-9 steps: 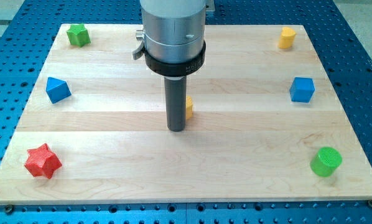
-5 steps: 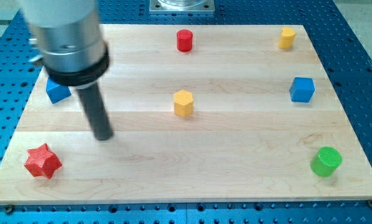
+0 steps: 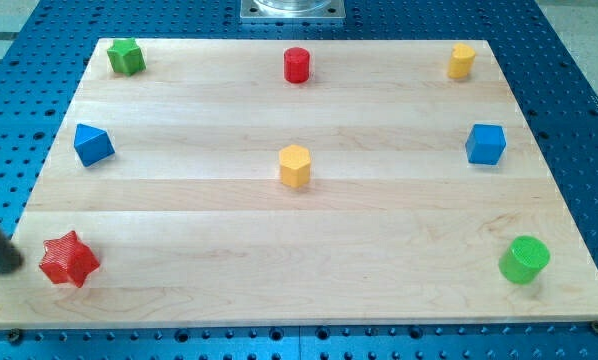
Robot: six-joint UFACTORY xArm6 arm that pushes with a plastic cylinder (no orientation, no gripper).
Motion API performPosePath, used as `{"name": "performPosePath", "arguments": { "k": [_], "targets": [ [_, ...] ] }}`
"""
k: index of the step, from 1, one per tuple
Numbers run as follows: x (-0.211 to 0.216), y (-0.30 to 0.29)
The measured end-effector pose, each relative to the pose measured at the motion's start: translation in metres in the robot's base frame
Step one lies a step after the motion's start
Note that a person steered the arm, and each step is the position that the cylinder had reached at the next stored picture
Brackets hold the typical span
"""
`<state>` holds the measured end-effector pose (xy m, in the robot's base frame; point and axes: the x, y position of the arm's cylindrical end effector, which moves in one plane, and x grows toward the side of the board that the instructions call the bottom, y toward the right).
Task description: Put the red star at the bottom left side of the hexagon
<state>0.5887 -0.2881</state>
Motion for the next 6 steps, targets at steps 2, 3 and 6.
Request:
{"name": "performPosePath", "arguments": {
  "k": [2, 3, 6],
  "targets": [
    [0.000, 0.056],
    [-0.029, 0.089],
    [-0.075, 0.113]
  ]
}}
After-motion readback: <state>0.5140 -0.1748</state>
